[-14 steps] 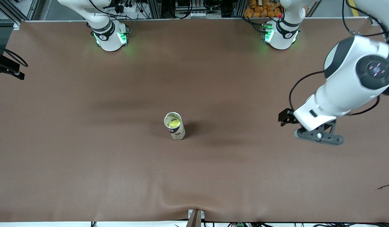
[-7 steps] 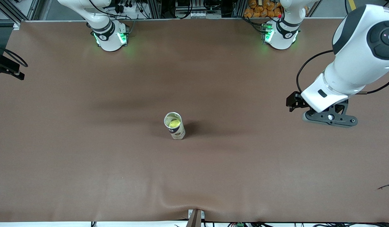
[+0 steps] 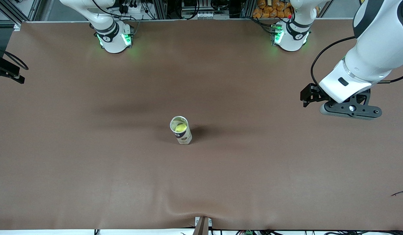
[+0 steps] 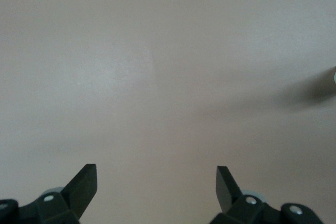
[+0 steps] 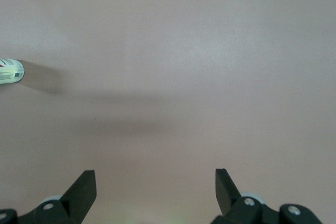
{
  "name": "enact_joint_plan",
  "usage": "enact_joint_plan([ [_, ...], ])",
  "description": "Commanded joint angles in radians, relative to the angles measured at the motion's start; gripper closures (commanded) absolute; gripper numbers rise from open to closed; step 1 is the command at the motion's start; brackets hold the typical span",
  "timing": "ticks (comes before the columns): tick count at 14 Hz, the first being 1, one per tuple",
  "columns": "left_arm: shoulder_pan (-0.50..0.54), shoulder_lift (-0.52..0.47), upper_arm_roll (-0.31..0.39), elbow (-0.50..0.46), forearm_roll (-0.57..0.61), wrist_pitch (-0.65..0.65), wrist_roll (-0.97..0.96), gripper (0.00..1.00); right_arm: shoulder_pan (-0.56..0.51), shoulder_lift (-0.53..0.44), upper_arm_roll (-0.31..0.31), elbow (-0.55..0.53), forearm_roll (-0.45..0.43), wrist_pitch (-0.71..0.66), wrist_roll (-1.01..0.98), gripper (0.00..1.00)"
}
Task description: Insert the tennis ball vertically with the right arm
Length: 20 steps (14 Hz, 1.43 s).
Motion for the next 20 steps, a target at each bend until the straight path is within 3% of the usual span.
enact_joint_plan([
  [1, 0.033, -0.049, 0.006, -0.025, -0.019, -0.005, 0.01, 0.0, -0.019, 0.008, 0.015, 0.02, 0.013, -0.005, 0.003, 0.0],
  [7, 0.106, -0.049, 0.004, -0.024, -0.02, -0.005, 0.015, 0.0, -0.019, 0.008, 0.015, 0.02, 0.013, -0.01, 0.003, 0.0],
  [9, 0.099, -0.096, 0.019, -0.027, -0.025, -0.005, 0.013, 0.0, -0.019, 0.008, 0.015, 0.02, 0.011, -0.011, 0.003, 0.0],
  [12, -0.036, -0.15, 0.195, -0.066, -0.025, -0.022, 0.007, 0.0, -0.017, 0.008, 0.015, 0.02, 0.013, -0.011, 0.005, 0.0],
  [14, -0.082, -0.167, 0.275, -0.07, -0.048, -0.025, 0.013, 0.0, -0.019, 0.008, 0.015, 0.02, 0.014, -0.014, 0.009, 0.0],
  [18, -0.185, -0.265, 0.494, -0.183, -0.201, -0.03, 0.041, 0.0, -0.013, 0.006, 0.018, 0.02, 0.016, -0.015, 0.158, 0.0],
  [20, -0.248, -0.291, 0.585, -0.204, -0.215, -0.03, 0.082, 0.0, -0.009, 0.006, 0.018, 0.02, 0.016, -0.016, 0.209, 0.0],
])
